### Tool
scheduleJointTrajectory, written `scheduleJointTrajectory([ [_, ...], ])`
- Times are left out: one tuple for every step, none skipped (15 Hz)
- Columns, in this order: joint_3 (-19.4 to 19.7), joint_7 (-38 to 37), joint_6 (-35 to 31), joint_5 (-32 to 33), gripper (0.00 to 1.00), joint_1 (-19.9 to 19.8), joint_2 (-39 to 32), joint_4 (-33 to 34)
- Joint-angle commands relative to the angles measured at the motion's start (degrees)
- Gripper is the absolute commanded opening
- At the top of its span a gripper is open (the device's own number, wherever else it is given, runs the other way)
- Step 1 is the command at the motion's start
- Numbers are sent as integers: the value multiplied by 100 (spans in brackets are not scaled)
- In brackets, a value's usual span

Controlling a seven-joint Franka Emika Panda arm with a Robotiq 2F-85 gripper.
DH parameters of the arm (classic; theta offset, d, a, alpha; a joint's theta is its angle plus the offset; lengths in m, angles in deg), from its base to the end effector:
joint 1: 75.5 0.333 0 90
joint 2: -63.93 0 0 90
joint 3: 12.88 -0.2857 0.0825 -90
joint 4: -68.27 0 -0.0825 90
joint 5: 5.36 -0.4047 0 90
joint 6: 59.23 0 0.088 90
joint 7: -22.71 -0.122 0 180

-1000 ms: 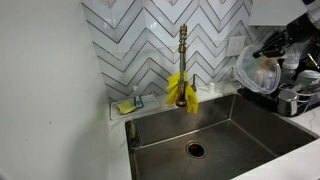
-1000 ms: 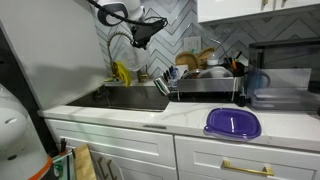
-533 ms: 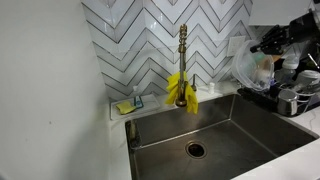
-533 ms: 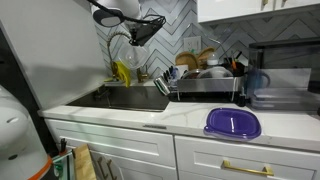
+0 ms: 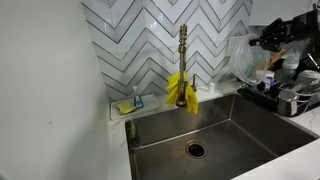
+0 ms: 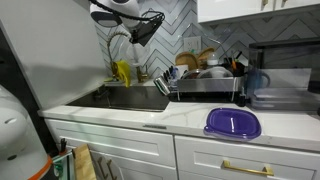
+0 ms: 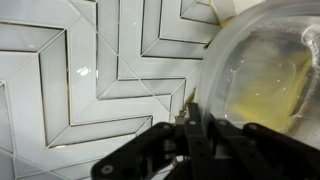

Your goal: Remove the lid from the container then pour out the contents in the container into sink

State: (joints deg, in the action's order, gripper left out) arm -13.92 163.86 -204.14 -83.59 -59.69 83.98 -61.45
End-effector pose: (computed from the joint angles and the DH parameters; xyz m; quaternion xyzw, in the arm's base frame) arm 0.5078 0.1525 0.5208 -0.5162 -0.6544 -0.5520 0.0244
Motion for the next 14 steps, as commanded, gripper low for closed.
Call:
scheduleJointTrajectory([
  [-165,753,187,-633,1,-234,226,-184],
  [-174,937,258,-810,1,-266,244,-186],
  [-195,1090,319,-941,1,-309,257,-190],
  [-207,1249,398,-1090,1,-348,282,-194],
  [-220,1399,470,-1228,1,-388,313,-196],
  [-236,1529,563,-1347,1,-432,342,-194],
  [-255,1641,656,-1413,1,-482,372,-191],
  [-277,1736,713,-1484,1,-531,396,-190],
  [-295,1805,784,-1524,1,-576,427,-191],
  [-329,1584,838,-1383,1,-633,509,-129],
  [-339,1633,884,-1415,1,-661,533,-135],
  [-353,1663,908,-1440,1,-687,570,-133],
  [-363,1665,954,-1443,1,-713,617,-125],
  [-374,1666,977,-1445,1,-735,663,-116],
])
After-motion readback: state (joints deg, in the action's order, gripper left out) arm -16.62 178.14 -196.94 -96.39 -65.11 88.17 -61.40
